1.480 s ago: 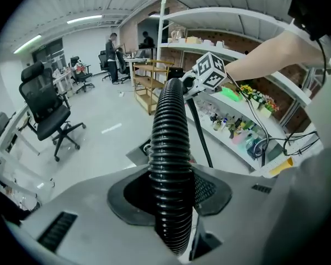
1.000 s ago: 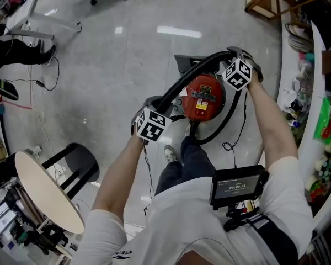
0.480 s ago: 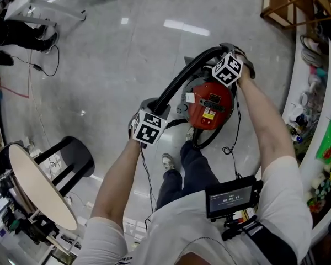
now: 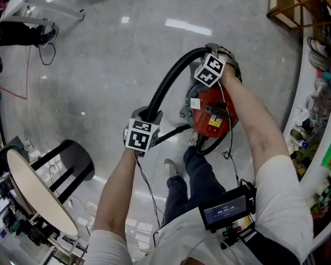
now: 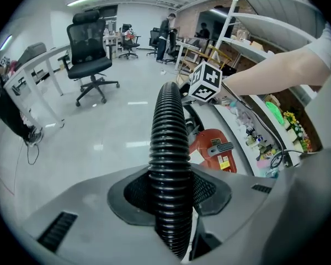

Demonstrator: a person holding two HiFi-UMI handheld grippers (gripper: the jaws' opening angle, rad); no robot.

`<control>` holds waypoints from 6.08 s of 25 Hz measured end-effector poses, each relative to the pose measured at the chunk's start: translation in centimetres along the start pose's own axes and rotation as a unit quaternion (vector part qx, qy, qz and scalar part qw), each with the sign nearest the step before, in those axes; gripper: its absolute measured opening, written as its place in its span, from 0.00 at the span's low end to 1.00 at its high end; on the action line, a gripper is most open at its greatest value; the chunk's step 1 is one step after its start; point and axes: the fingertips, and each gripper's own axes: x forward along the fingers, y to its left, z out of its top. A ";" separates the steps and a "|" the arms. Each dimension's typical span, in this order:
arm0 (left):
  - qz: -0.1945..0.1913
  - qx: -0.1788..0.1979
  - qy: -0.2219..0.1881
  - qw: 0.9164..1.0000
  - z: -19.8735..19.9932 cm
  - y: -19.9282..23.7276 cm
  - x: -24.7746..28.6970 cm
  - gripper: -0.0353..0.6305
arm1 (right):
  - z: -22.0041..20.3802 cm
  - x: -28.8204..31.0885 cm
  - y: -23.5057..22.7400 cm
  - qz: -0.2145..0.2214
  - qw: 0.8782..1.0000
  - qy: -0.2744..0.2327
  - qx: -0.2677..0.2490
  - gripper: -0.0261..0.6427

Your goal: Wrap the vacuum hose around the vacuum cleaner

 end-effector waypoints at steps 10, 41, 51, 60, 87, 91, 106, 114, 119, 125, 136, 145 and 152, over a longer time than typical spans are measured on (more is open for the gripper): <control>-0.007 -0.082 0.017 0.996 -6.0 1.7 2.5 0.27 | 2.3 4.0 5.0 -0.009 0.998 -0.008 -0.064 0.32; -0.024 -0.154 0.077 0.985 -13.7 4.0 8.0 0.27 | 1.9 6.2 9.8 0.008 0.999 -0.012 -0.029 0.44; -0.025 -0.189 0.094 0.977 -15.4 5.0 8.1 0.27 | 1.5 -6.8 20.4 0.092 0.987 -0.128 0.033 0.44; -0.038 -0.213 0.098 0.971 -17.7 6.8 8.8 0.27 | -3.0 -12.8 41.4 0.271 0.951 -0.095 0.111 0.44; -0.126 -0.337 0.082 0.929 -28.3 3.0 2.3 0.27 | -0.7 -20.5 72.5 0.300 0.944 -0.034 0.133 0.44; -0.147 -0.364 0.079 0.916 -28.6 0.7 1.4 0.27 | -3.1 -21.4 72.7 0.269 0.953 -0.011 0.137 0.44; -0.172 -0.394 0.075 0.900 -28.1 -4.1 -0.6 0.26 | -9.2 -22.0 72.6 0.188 0.963 0.045 0.189 0.38; -0.174 -0.375 0.090 0.906 -29.1 -4.6 -1.9 0.26 | -8.2 -23.2 73.4 0.184 0.973 0.008 0.143 0.31; -0.169 -0.359 0.120 0.910 -31.2 -5.2 -2.4 0.26 | -7.9 -27.7 76.0 0.223 0.964 -0.012 0.144 0.30; -0.182 -0.370 0.140 0.900 -33.2 -8.4 -2.7 0.26 | -10.1 -33.3 77.1 0.258 0.952 0.009 0.164 0.30; -0.221 -0.372 0.185 0.882 -34.0 -16.5 -0.9 0.26 | -17.4 -40.6 75.5 0.263 0.951 0.075 0.142 0.30; -0.259 -0.308 0.244 0.883 -34.2 -20.5 0.1 0.27 | -19.1 -44.0 75.2 0.259 0.952 0.091 0.134 0.30; -0.262 -0.251 0.268 0.892 -34.5 -22.0 0.8 0.31 | -20.3 -45.4 74.7 0.258 0.950 0.097 0.148 0.30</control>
